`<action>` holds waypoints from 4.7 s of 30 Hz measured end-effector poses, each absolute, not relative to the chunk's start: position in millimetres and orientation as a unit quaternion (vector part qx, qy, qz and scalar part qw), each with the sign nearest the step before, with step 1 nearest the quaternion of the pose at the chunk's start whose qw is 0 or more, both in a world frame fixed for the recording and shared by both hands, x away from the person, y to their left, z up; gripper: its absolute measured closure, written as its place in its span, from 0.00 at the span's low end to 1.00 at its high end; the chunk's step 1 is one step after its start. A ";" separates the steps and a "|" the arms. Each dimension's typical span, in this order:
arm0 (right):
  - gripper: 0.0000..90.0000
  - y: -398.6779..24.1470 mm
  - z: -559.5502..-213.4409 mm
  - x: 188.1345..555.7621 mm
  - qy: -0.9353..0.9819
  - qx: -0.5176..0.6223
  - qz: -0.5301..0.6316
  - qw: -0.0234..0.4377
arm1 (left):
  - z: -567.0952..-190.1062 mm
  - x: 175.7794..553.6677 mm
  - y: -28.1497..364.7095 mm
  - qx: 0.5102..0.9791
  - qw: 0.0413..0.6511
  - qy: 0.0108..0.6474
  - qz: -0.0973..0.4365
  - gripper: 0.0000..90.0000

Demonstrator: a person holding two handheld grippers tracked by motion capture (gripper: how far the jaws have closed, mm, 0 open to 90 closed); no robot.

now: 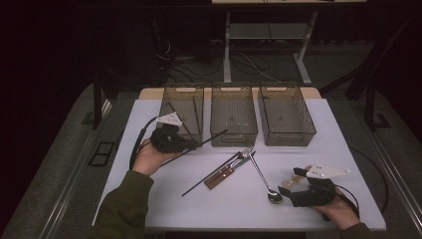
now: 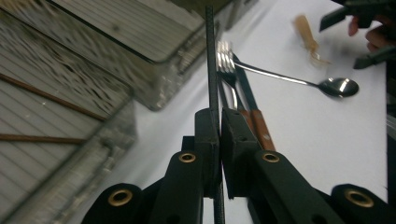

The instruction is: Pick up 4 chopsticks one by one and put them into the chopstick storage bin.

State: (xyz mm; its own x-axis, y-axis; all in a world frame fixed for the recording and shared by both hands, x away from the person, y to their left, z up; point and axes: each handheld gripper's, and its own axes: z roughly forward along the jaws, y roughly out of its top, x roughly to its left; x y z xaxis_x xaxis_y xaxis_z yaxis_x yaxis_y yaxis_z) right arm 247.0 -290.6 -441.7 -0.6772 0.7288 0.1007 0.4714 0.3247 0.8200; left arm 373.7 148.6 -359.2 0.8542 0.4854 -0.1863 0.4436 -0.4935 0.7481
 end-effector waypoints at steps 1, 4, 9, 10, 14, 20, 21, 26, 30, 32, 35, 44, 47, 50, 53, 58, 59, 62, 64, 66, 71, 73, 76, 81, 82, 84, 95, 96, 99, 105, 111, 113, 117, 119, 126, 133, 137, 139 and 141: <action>0.12 -290.6 -441.7 246.9 0.801 0.375 0.444 0.145 | -357.6 377.2 149.0 0.864 0.424 0.270 0.028 0.95; 0.12 -290.6 -441.7 246.9 0.801 0.375 0.444 0.145 | -353.1 388.8 149.4 0.861 0.421 0.282 0.036 0.95; 0.12 -290.9 -441.5 246.8 0.800 0.376 0.444 0.145 | -344.7 408.8 150.5 0.855 0.416 0.304 0.051 0.95; 0.12 -291.0 -441.5 246.8 0.800 0.376 0.445 0.145 | -343.2 412.1 150.6 0.854 0.416 0.308 0.053 0.95; 0.12 -291.1 -441.4 246.7 0.799 0.376 0.446 0.145 | -336.5 431.5 152.2 0.847 0.409 0.332 0.078 0.95; 0.12 -291.7 -441.1 246.7 0.798 0.376 0.447 0.146 | -334.1 456.2 156.9 0.828 0.402 0.373 0.115 0.95; 0.12 -291.6 -441.1 246.6 0.798 0.376 0.448 0.146 | -334.7 460.0 157.7 0.826 0.400 0.379 0.120 0.95; 0.12 -291.5 -440.8 246.1 0.798 0.374 0.450 0.146 | -341.0 475.8 159.7 0.817 0.386 0.403 0.146 0.95; 0.12 -291.7 -440.7 246.1 0.797 0.373 0.452 0.146 | -349.0 487.6 162.2 0.803 0.385 0.427 0.158 0.95; 0.12 -291.8 -440.8 245.9 0.797 0.373 0.452 0.145 | -354.9 491.6 163.0 0.800 0.379 0.435 0.163 0.95; 0.12 -292.4 -440.4 245.6 0.797 0.373 0.454 0.143 | -361.8 496.1 161.9 0.794 0.381 0.443 0.168 0.95; 0.12 -292.3 -439.6 244.9 0.796 0.372 0.457 0.143 | -377.8 503.6 155.9 0.796 0.348 0.459 0.185 0.95; 0.12 -292.0 -439.7 244.9 0.796 0.371 0.457 0.142 | -382.3 505.4 153.7 0.796 0.344 0.463 0.182 0.95; 0.12 -291.9 -439.7 244.8 0.796 0.370 0.457 0.142 | -384.6 506.3 153.7 0.790 0.333 0.476 0.197 0.72; 0.12 -292.1 -439.7 244.8 0.796 0.370 0.458 0.142 | -383.0 505.7 153.6 0.788 0.343 0.471 0.197 0.58; 0.12 -291.6 -439.8 244.7 0.796 0.371 0.456 0.142 | -377.9 501.8 150.6 0.797 0.346 0.451 0.204 0.50; 0.11 -291.4 -439.9 244.8 0.796 0.371 0.456 0.143 | -376.2 500.9 150.3 0.796 0.351 0.451 0.201 0.48; 0.12 -291.5 -440.0 244.9 0.796 0.372 0.455 0.143 | -370.3 497.1 148.0 0.798 0.364 0.437 0.198 0.43; 0.12 -292.0 -439.9 245.1 0.796 0.373 0.455 0.142 | -367.2 494.2 146.3 0.806 0.361 0.428 0.192 0.39; 0.12 -292.2 -440.3 245.5 0.795 0.374 0.455 0.142 | -362.9 490.4 146.1 0.809 0.366 0.422 0.183 0.36; 0.11 -292.3 -439.7 245.2 0.794 0.376 0.455 0.143 | -351.6 478.3 145.0 0.820 0.368 0.400 0.180 0.31; 0.11 -292.0 -440.0 245.4 0.795 0.375 0.454 0.145 | -347.2 473.6 144.8 0.823 0.369 0.395 0.176 0.29; 0.12 -291.4 -440.1 245.2 0.795 0.375 0.453 0.146 | -339.8 463.5 142.9 0.830 0.373 0.378 0.171 0.26; 0.12 -292.1 -440.4 245.9 0.795 0.375 0.454 0.147 | -334.2 446.8 140.7 0.828 0.396 0.361 0.164 0.24; 0.11 -292.2 -440.4 246.0 0.794 0.375 0.455 0.147 | -334.7 443.2 139.4 0.830 0.397 0.358 0.160 0.23; 0.12 -292.0 -440.3 246.1 0.794 0.375 0.455 0.147 | -336.6 436.8 137.5 0.835 0.397 0.349 0.154 0.21; 0.12 -291.9 -440.7 245.9 0.794 0.379 0.453 0.145 | -357.2 402.3 129.7 0.843 0.404 0.325 0.141 0.18; 0.12 -291.9 -440.7 245.9 0.794 0.379 0.453 0.145 | -359.0 399.1 129.4 0.844 0.405 0.322 0.140 0.18; 0.12 -291.9 -440.6 245.7 0.793 0.380 0.453 0.145 | -364.3 388.8 128.1 0.844 0.409 0.318 0.138 0.18; 0.12 -292.4 -440.6 245.6 0.793 0.381 0.453 0.145 | -377.1 367.4 131.9 0.844 0.416 0.310 0.137 0.17; 0.12 -292.5 -440.4 245.2 0.795 0.378 0.451 0.149 | -385.8 344.9 134.3 0.843 0.424 0.300 0.141 0.18; 0.12 -292.6 -440.2 245.1 0.794 0.378 0.451 0.149 | -388.8 338.7 133.9 0.843 0.423 0.298 0.147 0.17; 0.12 -292.2 -440.3 245.0 0.796 0.376 0.449 0.151 | -396.3 327.7 132.9 0.843 0.425 0.294 0.148 0.18; 0.12 -291.7 -440.1 244.5 0.797 0.376 0.449 0.151 | -401.2 322.0 131.4 0.846 0.423 0.291 0.145 0.19; 0.12 -291.0 -440.2 244.7 0.797 0.375 0.448 0.152 | -418.2 308.2 124.3 0.857 0.414 0.282 0.119 0.27; 0.12 -290.9 -440.5 244.9 0.799 0.373 0.446 0.153 | -424.6 308.8 120.4 0.859 0.416 0.283 0.099 0.48; 0.12 -291.0 -440.8 245.4 0.800 0.373 0.444 0.153 | -428.2 311.1 117.7 0.859 0.414 0.287 0.089 0.62; 0.12 -290.9 -440.9 245.5 0.800 0.373 0.444 0.153 | -432.4 312.2 113.9 0.863 0.407 0.289 0.083 0.66; 0.12 -291.0 -440.9 245.6 0.800 0.373 0.444 0.153 | -436.0 312.9 110.0 0.871 0.395 0.283 0.078 0.69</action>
